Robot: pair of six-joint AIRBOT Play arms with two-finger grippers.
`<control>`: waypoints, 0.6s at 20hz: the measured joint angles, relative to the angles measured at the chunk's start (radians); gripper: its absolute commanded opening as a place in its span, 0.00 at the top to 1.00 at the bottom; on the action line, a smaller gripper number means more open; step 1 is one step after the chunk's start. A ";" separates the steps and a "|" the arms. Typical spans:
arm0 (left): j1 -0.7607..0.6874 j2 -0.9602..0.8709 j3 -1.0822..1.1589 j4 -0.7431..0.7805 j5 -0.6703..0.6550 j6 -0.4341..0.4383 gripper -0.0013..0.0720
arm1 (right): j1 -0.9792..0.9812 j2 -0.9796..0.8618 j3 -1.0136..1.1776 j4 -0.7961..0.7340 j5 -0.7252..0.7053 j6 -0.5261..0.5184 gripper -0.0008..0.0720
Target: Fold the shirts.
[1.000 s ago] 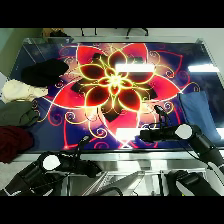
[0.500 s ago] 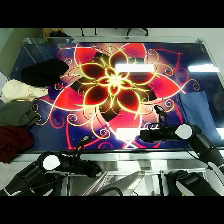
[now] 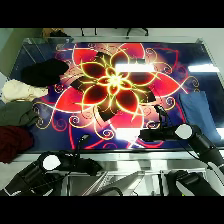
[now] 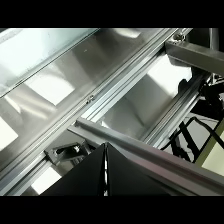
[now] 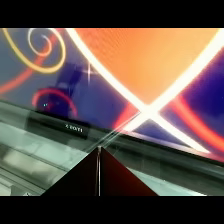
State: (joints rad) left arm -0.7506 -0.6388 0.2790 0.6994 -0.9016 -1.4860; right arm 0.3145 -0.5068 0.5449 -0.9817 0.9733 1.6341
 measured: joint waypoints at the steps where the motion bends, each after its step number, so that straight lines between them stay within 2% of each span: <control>1: 0.000 0.000 0.000 -0.007 0.018 0.000 0.96 | 0.000 -0.001 0.000 0.008 -0.006 0.000 0.95; 4: 0.028 0.000 0.027 -0.019 0.054 0.000 0.96 | 0.000 -0.003 0.000 0.035 -0.019 0.001 0.95; 7: 0.195 -0.002 0.168 0.074 0.048 0.003 0.95 | 0.000 -0.005 0.000 0.049 -0.048 -0.005 0.93; 9: 0.401 -0.025 0.323 0.202 0.038 0.021 0.03 | 0.000 -0.009 0.000 0.052 -0.076 -0.013 0.52; 10: 0.515 -0.051 0.402 0.249 0.034 0.028 0.04 | 0.000 -0.013 0.000 0.054 -0.094 -0.017 0.47; 12: 0.748 -0.137 0.562 0.304 0.019 0.040 0.04 | 0.000 -0.027 0.000 0.057 -0.135 -0.024 0.47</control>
State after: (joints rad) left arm -0.0021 -0.7761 0.8406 1.0035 -0.8829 -1.4460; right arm 0.3149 -0.5343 0.5446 -0.9249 0.8387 1.6100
